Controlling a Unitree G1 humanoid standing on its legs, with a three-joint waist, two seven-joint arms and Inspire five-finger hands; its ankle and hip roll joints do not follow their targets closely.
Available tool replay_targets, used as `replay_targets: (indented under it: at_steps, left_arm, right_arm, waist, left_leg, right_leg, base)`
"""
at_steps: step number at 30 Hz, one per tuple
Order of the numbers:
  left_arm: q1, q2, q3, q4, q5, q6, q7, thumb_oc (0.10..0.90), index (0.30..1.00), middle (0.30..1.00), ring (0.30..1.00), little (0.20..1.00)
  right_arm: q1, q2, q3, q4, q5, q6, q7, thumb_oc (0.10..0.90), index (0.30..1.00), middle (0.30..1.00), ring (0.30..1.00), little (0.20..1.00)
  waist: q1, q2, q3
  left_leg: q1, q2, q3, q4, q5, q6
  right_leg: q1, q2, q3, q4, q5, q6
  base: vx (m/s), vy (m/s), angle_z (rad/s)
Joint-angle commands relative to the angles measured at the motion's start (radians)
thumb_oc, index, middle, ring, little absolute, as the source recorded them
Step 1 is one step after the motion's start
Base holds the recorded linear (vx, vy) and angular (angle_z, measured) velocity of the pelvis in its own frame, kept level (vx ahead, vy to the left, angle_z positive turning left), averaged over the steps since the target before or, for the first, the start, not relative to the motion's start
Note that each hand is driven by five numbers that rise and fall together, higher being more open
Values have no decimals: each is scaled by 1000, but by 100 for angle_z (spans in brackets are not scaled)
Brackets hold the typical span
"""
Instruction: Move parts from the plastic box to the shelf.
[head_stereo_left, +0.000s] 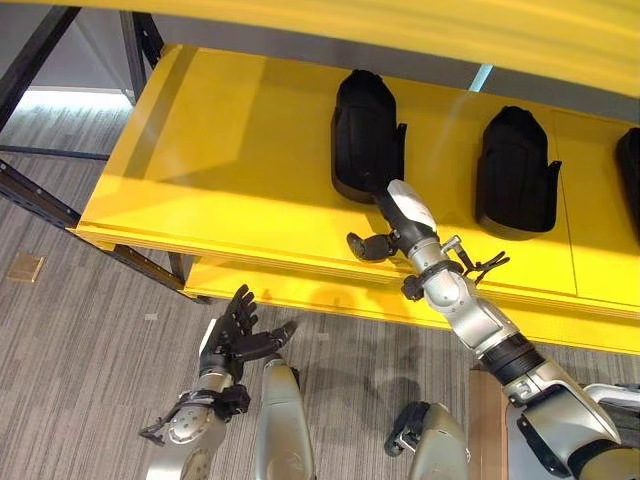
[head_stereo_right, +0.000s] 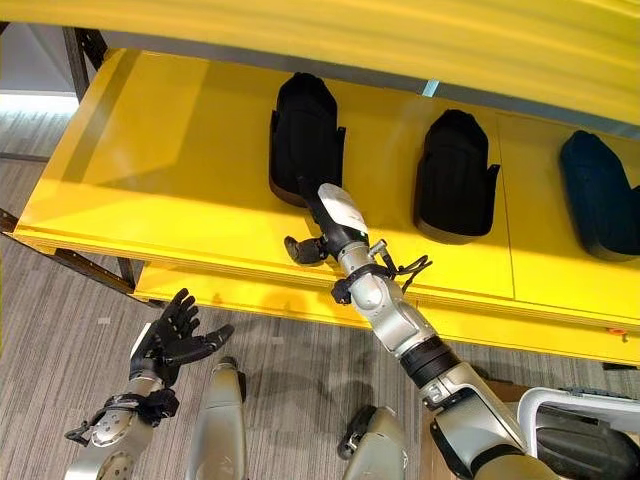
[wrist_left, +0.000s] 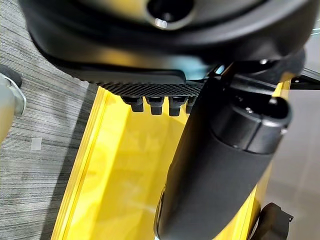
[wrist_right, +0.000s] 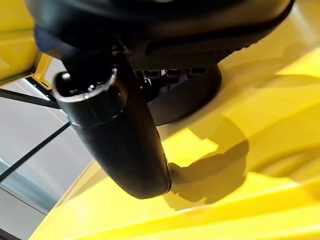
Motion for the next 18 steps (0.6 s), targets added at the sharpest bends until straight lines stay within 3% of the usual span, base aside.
replay_targets:
  at_steps: [1, 18]
  left_arm:
    - [-14, 36, 18, -100, 24, -66, 7, 900, 1000, 1000, 1000, 1000]
    - [1, 19, 42, -99, 26, -63, 20, 900, 1000, 1000, 1000, 1000]
  right_arm:
    - [-8, 2, -73, -120, 14, -58, -17, 900, 1000, 1000, 1000, 1000]
    - [42, -5, -77, -227, 36, -77, 2, 900, 1000, 1000, 1000, 1000]
  waist:
    - [-4, 4, -26]
    - [-11, -6, -25]
  left_leg:
    - [18, 31, 47, -3, -12, 48]
    - [17, 35, 47, -2, -9, 46]
  right_leg:
    - [17, 28, 13, -19, 33, -41]
    - [16, 30, 17, -14, 31, -43]
  base:
    - [0, 0, 0]
    - [0, 0, 0]
